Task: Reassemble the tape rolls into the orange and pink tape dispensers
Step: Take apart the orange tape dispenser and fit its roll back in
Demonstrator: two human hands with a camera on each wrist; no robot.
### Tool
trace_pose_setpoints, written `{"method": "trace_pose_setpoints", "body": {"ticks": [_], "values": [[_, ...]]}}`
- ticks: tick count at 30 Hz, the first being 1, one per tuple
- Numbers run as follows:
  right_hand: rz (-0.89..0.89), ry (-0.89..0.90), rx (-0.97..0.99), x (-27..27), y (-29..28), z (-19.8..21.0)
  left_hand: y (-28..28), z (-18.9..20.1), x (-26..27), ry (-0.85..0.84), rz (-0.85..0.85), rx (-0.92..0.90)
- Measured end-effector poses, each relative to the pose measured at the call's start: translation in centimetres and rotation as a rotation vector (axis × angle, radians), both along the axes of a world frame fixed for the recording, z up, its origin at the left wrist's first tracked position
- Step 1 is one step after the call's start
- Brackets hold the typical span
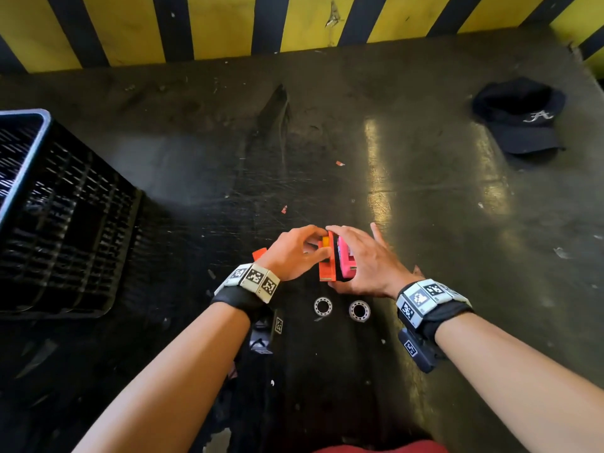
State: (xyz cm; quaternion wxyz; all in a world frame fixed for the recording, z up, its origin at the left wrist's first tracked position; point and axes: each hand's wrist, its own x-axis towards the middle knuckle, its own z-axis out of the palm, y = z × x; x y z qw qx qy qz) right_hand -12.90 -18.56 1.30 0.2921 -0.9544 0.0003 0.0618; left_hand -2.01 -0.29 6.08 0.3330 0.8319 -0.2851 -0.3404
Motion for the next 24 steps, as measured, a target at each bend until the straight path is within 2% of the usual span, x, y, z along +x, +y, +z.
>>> {"method": "trace_pose_setpoints", "body": {"ticks": [4, 7, 10, 13, 18, 21, 24], "values": [[-0.032, 0.018, 0.006, -0.7, -0.6, -0.2, 0.9, -0.9, 0.0, -0.012, 0.076, -0.057], [-0.076, 0.05, 0.0, -1.4, -1.6, -0.5, 2.6, -2.5, -0.1, -0.155, 0.091, 0.053], [-0.08, 0.07, -0.01, -1.8, -2.1, -0.6, 3.7, -3.9, -0.9, -0.375, -0.088, 0.343], [-0.063, 0.077, -0.016, -1.9, -2.0, -0.5, 4.0, -5.0, -1.8, -0.447, -0.175, 0.47], [-0.071, 0.085, -0.015, -1.8, -2.0, -0.4, 3.8, -5.4, -2.7, -0.528, -0.242, 0.499], [-0.122, 0.075, -0.007, -2.2, -2.6, -0.7, 3.2, -5.1, -3.5, -0.552, -0.395, 0.438], [-0.147, 0.084, -0.011, -2.9, -3.1, -0.8, 2.8, -5.4, -4.5, -0.471, -0.579, 0.378]]}}
